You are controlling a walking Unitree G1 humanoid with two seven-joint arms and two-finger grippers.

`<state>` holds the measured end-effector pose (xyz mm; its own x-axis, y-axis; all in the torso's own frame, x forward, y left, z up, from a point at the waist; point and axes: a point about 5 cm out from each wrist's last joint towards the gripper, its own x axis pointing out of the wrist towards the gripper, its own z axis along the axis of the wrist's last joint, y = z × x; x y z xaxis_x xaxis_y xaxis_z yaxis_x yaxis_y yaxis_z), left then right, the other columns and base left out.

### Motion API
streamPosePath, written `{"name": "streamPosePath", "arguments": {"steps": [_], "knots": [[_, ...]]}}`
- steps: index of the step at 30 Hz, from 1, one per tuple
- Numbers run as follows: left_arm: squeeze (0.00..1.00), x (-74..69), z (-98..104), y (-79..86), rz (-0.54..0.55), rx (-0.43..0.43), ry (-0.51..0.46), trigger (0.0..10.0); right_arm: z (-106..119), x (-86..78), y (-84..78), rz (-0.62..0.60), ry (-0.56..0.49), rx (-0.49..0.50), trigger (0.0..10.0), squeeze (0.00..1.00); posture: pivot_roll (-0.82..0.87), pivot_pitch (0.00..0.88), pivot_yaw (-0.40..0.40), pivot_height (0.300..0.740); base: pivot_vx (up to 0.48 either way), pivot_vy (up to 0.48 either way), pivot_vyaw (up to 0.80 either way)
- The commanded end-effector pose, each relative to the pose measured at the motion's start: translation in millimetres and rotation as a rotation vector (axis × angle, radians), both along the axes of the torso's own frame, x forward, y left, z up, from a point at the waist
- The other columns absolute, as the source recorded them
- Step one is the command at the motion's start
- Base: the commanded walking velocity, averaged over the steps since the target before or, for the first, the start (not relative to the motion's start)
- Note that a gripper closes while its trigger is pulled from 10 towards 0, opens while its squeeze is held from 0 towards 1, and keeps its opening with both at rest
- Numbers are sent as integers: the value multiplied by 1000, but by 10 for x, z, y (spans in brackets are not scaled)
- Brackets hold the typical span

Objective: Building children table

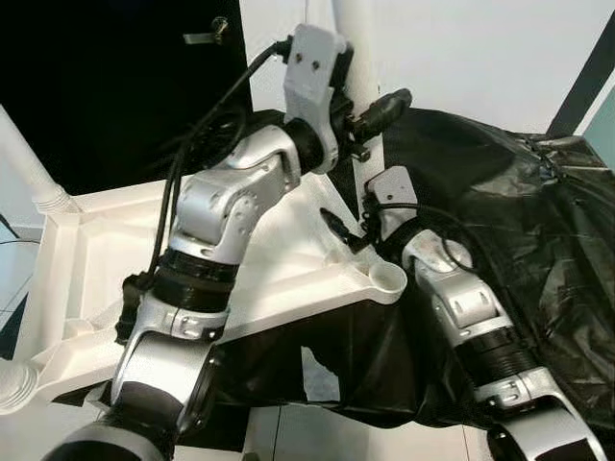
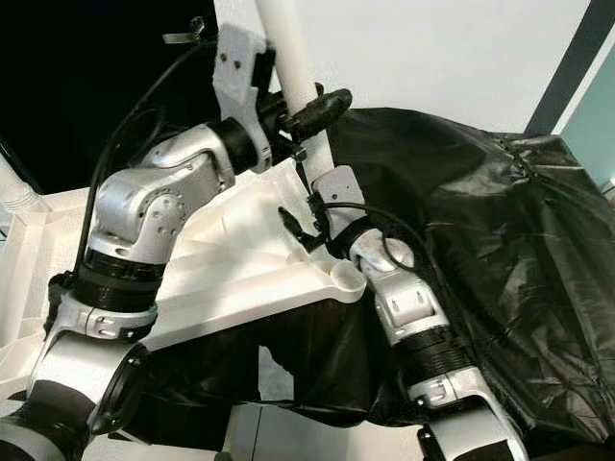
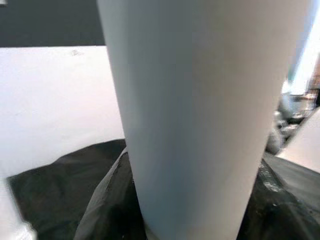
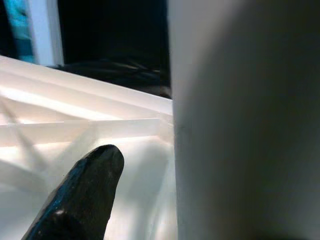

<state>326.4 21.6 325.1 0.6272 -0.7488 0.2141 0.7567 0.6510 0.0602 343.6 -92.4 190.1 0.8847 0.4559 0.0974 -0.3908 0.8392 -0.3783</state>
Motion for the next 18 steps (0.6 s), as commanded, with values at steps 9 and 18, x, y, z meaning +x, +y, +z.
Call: {"name": "streamPosePath", "arguments": {"steps": [9,18], "knots": [[0,0,113,-121,88,3,-17,10000,-39,99,-1,-206,-25,-13,10000,0,44,0,14,740,0,0,0],[0,-3,91,-171,100,24,-7,10000,35,120,40,-214,-119,-72,10000,0,52,0,10,740,0,0,0]]}}
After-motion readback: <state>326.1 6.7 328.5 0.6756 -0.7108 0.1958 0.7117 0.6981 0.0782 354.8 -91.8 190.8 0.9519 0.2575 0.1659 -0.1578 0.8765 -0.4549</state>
